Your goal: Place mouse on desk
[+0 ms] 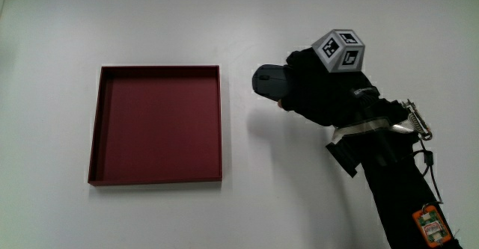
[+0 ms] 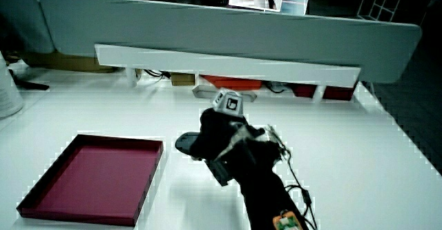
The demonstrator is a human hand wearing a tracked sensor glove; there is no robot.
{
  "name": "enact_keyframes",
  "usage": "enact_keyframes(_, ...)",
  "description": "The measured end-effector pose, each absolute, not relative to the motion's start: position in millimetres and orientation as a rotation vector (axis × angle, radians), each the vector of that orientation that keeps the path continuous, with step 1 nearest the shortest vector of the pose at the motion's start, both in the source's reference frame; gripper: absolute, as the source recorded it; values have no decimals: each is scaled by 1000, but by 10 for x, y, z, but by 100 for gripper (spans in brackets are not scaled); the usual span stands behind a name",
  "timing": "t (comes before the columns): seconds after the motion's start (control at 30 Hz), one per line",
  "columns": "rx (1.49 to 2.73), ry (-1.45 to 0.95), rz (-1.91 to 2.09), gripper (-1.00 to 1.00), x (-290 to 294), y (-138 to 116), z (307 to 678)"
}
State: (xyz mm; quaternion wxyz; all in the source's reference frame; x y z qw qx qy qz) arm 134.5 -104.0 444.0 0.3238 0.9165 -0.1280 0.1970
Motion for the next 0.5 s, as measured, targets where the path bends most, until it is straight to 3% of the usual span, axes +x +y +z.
enact_keyframes(0.5,2383,-148,434,0,1727,-1004,4922)
